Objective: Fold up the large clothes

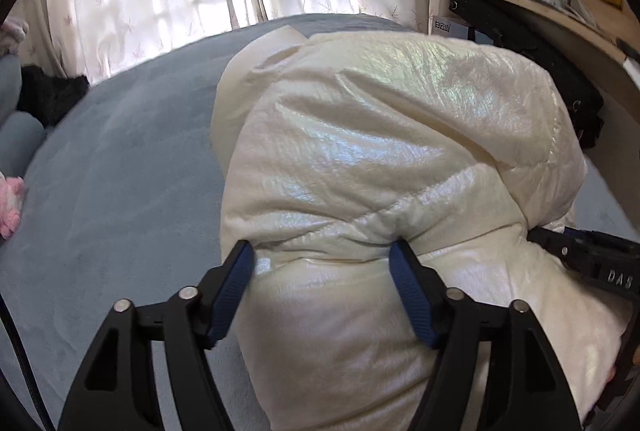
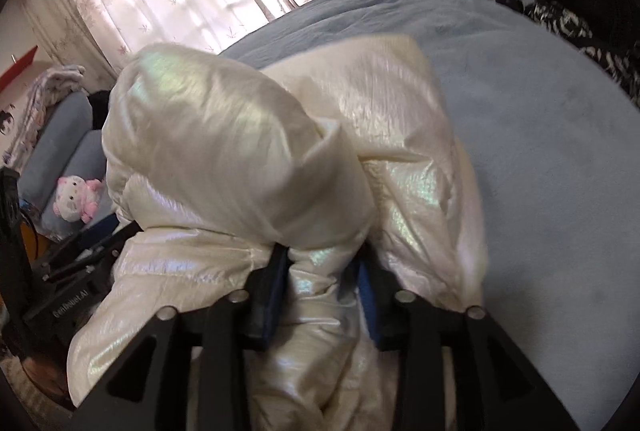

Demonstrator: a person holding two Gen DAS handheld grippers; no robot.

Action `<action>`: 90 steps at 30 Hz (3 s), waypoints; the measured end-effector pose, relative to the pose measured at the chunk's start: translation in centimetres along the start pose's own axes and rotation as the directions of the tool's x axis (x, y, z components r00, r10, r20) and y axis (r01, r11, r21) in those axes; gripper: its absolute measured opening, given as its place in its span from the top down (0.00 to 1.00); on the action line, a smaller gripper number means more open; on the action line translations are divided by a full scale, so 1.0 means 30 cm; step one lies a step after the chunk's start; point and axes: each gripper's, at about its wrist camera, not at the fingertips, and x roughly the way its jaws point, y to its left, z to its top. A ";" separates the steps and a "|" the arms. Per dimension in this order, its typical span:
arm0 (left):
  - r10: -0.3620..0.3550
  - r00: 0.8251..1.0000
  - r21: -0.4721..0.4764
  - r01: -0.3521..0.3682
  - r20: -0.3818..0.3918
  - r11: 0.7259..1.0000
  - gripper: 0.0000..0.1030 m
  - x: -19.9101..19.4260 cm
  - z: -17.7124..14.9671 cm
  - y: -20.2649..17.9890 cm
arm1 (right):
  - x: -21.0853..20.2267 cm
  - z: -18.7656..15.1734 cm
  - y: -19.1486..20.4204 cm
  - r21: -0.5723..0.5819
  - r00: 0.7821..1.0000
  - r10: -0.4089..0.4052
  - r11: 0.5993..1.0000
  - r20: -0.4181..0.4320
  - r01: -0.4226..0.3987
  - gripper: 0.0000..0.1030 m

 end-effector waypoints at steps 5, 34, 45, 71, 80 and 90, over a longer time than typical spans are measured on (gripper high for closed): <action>-0.096 0.995 -0.046 0.094 -0.038 0.994 0.32 -0.023 0.077 0.033 | -0.110 0.044 0.040 -0.091 0.999 -0.043 0.995 0.028 0.046 0.47; 0.015 0.992 -0.060 -0.023 -0.123 0.998 0.17 0.278 0.335 -0.089 | 0.218 0.278 -0.148 0.081 0.995 -0.042 0.996 -0.089 0.050 0.75; -0.005 0.995 -0.083 -0.003 -0.099 0.997 0.14 0.280 0.292 -0.067 | 0.228 0.249 -0.140 0.057 0.998 -0.045 0.997 -0.052 0.048 0.72; -0.010 1.000 -0.171 0.015 0.028 0.985 0.14 0.002 0.270 -0.084 | -0.063 0.317 0.051 0.079 0.993 -0.074 0.995 0.087 0.067 0.41; 0.022 0.998 -0.083 -0.027 -0.066 0.996 0.13 0.199 0.284 -0.087 | 0.196 0.332 -0.006 0.080 0.994 -0.108 0.991 -0.001 0.108 0.32; -0.002 0.998 -0.108 -0.004 -0.055 0.994 0.01 0.279 0.212 -0.040 | 0.258 0.246 -0.014 0.070 0.993 -0.103 0.993 0.063 0.098 0.20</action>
